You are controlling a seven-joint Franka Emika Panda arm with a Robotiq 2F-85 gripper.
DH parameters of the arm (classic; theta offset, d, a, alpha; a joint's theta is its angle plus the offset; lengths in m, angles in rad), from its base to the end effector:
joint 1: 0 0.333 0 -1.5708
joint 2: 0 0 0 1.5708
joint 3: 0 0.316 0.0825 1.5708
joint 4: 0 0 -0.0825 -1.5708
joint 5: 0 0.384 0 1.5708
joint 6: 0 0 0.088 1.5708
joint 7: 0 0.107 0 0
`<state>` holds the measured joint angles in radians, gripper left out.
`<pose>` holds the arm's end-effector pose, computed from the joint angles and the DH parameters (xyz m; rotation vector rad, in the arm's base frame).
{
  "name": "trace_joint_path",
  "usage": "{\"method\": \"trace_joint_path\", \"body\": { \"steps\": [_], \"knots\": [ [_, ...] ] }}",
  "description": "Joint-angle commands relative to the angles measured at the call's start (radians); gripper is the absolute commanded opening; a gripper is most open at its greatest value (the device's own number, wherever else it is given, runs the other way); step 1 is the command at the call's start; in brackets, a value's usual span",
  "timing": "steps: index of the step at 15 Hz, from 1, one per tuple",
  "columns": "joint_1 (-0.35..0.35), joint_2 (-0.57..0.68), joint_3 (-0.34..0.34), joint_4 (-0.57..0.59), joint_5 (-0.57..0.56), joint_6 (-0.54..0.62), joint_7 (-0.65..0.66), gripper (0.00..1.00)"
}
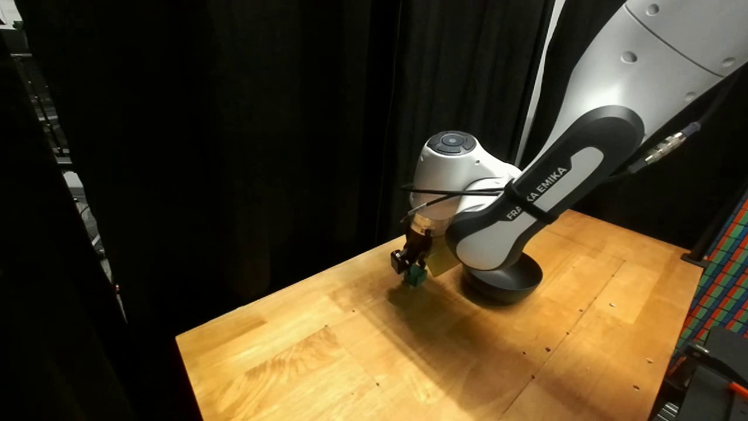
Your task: Put the green block in the black bowl
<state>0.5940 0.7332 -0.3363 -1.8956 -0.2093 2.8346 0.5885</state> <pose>0.6187 0.1869 0.1517 2.9228 -0.0429 0.4823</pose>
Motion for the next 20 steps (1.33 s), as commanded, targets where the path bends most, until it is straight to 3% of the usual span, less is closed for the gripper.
{"method": "trace_joint_path", "body": {
  "steps": [1,4,6,7,9,17,20],
  "knots": [
    [-0.059,-0.017,0.052,-0.012,0.030,-0.012,-0.023,0.20],
    [-0.092,-0.036,0.078,-0.024,0.041,-0.014,-0.021,0.10],
    [-0.118,-0.044,0.098,-0.028,0.056,-0.016,-0.026,0.12],
    [-0.128,-0.048,0.106,-0.029,0.063,-0.018,-0.027,0.37],
    [-0.133,-0.051,0.103,-0.026,0.062,-0.030,-0.021,0.40],
    [-0.125,-0.040,0.067,-0.016,0.030,-0.062,0.000,0.99],
    [-0.122,-0.031,0.053,-0.010,0.019,-0.062,0.009,1.00]
  ]
}}
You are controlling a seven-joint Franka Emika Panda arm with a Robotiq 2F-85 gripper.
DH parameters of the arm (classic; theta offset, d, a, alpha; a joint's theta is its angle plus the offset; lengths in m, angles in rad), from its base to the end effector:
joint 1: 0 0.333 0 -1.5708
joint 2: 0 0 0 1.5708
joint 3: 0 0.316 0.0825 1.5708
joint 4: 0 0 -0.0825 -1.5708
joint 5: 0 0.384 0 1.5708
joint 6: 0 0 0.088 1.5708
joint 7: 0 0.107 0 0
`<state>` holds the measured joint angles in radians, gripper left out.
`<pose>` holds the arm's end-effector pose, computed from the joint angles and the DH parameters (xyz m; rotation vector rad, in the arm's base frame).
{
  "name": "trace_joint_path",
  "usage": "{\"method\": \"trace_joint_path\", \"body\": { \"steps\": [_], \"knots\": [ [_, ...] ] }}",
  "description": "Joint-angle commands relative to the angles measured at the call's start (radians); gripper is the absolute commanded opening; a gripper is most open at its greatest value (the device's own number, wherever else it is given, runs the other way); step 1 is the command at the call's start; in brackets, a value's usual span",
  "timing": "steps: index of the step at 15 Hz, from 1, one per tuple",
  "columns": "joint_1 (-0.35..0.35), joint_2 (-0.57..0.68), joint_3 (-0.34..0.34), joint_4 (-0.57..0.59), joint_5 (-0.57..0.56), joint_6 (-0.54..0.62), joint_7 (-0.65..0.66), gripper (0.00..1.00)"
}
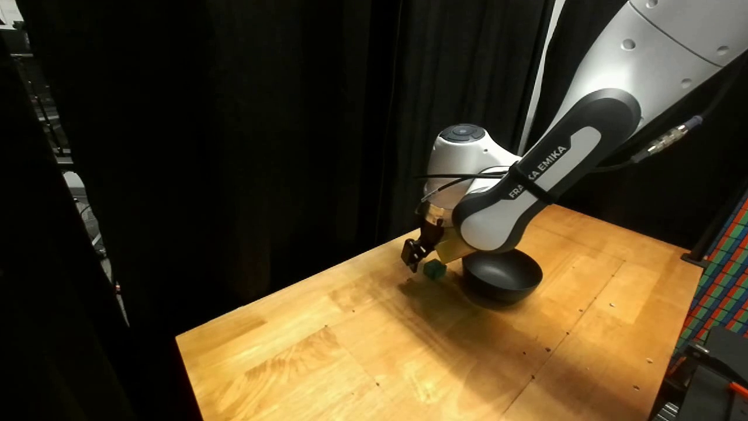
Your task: Put the green block in the black bowl
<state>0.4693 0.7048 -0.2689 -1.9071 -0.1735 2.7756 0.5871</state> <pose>0.6242 0.1428 0.1519 2.9517 -0.2248 0.3800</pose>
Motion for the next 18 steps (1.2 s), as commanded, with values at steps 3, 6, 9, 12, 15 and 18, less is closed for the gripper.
{"method": "trace_joint_path", "body": {
  "steps": [3,6,9,12,15,18],
  "knots": [
    [-0.007,0.015,-0.016,0.009,-0.013,0.001,0.008,1.00],
    [-0.007,0.028,-0.023,0.010,-0.013,0.009,0.010,0.74],
    [-0.004,0.026,-0.029,0.004,-0.014,0.011,0.011,0.67],
    [-0.003,0.009,-0.032,-0.007,-0.014,0.013,0.012,0.42],
    [-0.004,-0.009,-0.029,-0.026,-0.009,0.016,0.014,0.23],
    [0.005,-0.073,-0.015,-0.062,-0.003,-0.011,0.012,0.23]
  ]
}}
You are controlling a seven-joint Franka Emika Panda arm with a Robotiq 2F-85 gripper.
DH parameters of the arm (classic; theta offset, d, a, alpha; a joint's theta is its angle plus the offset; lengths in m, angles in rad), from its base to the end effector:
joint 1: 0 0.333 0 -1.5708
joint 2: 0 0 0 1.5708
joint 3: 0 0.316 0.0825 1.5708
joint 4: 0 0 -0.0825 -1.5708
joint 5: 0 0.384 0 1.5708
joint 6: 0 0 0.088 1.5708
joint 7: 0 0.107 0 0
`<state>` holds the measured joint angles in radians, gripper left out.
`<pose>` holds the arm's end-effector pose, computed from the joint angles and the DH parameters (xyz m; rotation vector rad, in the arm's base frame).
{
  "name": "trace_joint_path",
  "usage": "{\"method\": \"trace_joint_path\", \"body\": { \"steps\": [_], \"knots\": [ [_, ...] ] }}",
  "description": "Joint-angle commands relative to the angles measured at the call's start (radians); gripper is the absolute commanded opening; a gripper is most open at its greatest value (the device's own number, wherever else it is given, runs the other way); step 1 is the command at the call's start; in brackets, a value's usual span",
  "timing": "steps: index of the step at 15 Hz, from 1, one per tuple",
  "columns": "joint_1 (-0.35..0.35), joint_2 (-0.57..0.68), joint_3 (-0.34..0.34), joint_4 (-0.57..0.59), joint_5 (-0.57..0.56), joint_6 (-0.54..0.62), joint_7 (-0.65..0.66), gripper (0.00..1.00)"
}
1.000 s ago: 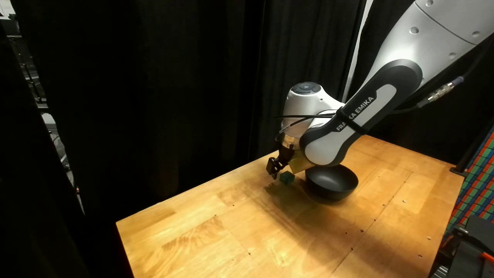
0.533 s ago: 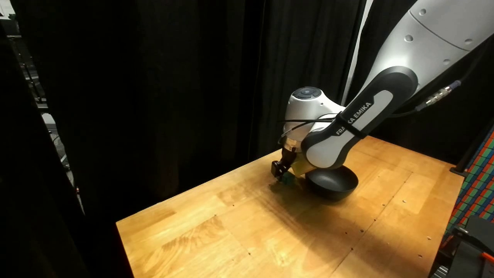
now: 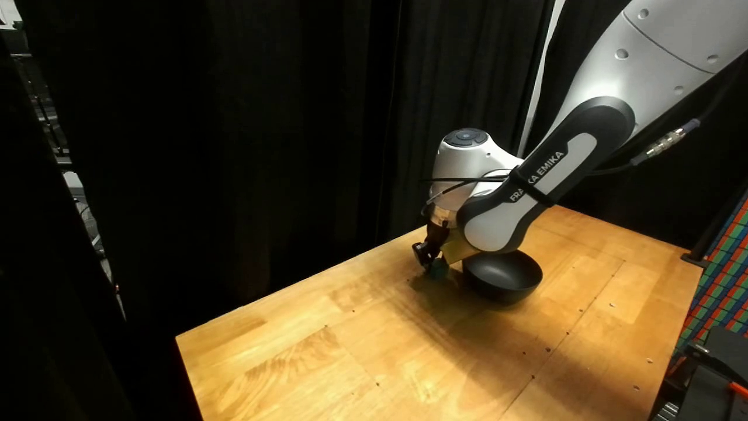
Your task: Put the green block in the black bowl
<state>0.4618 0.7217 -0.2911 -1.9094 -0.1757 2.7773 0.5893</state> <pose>0.6251 0.1237 0.1431 2.9264 -0.2540 0.3637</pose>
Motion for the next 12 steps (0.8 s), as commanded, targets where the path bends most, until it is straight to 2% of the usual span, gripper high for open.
{"method": "trace_joint_path", "body": {
  "steps": [1,4,6,8,10,11,12],
  "knots": [
    [0.018,-0.120,0.011,-0.074,-0.002,-0.019,0.009,0.23],
    [0.055,-0.229,-0.004,-0.124,-0.029,-0.046,0.040,0.23],
    [0.124,-0.280,-0.091,-0.141,-0.134,-0.119,0.149,0.23],
    [0.140,-0.324,-0.129,-0.157,-0.269,-0.199,0.267,0.23],
    [0.111,-0.360,-0.125,-0.177,-0.393,-0.248,0.373,0.23],
    [0.077,-0.375,-0.101,-0.188,-0.421,-0.269,0.402,0.23],
    [0.046,-0.387,-0.076,-0.199,-0.442,-0.285,0.427,0.37]
  ]
}}
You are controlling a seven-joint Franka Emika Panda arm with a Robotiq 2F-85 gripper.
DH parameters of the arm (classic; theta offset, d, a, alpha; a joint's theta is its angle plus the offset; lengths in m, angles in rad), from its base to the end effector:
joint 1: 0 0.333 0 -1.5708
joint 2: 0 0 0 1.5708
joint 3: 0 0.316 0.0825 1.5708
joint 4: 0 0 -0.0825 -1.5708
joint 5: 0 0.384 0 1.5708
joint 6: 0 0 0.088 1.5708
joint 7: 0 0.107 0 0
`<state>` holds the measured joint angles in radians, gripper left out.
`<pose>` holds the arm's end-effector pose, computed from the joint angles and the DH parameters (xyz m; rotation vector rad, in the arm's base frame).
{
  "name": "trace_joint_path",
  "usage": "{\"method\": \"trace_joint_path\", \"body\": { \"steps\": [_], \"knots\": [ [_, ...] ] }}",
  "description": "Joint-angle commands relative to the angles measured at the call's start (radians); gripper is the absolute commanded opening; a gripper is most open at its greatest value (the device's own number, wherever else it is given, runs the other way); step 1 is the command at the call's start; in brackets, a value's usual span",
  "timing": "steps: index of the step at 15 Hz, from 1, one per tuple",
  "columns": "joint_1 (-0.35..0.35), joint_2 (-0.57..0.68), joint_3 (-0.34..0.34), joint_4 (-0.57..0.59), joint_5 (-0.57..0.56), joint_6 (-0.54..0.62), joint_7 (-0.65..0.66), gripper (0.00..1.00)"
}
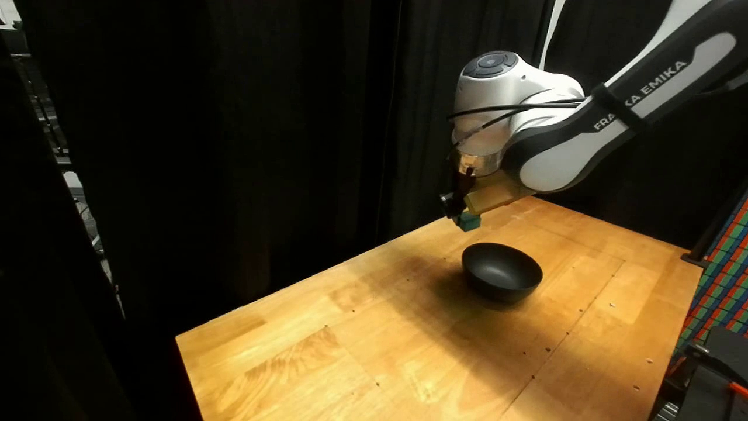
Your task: Put the green block in the black bowl
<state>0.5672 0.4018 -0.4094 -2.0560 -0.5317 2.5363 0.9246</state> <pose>0.5937 0.1073 0.2633 2.7118 -0.4087 0.4377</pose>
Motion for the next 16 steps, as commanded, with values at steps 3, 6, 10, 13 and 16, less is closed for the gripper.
{"method": "trace_joint_path", "body": {
  "steps": [3,6,10,13,16],
  "knots": [
    [-0.177,-0.134,0.147,-0.117,-0.033,-0.021,0.061,0.81],
    [-0.269,-0.234,0.245,-0.193,0.062,-0.025,-0.002,1.00],
    [-0.380,-0.396,0.397,-0.278,0.392,-0.110,-0.210,1.00],
    [-0.403,-0.486,0.440,-0.260,0.650,-0.301,-0.364,1.00],
    [-0.421,-0.469,0.463,-0.235,0.690,-0.355,-0.368,1.00]
  ]
}}
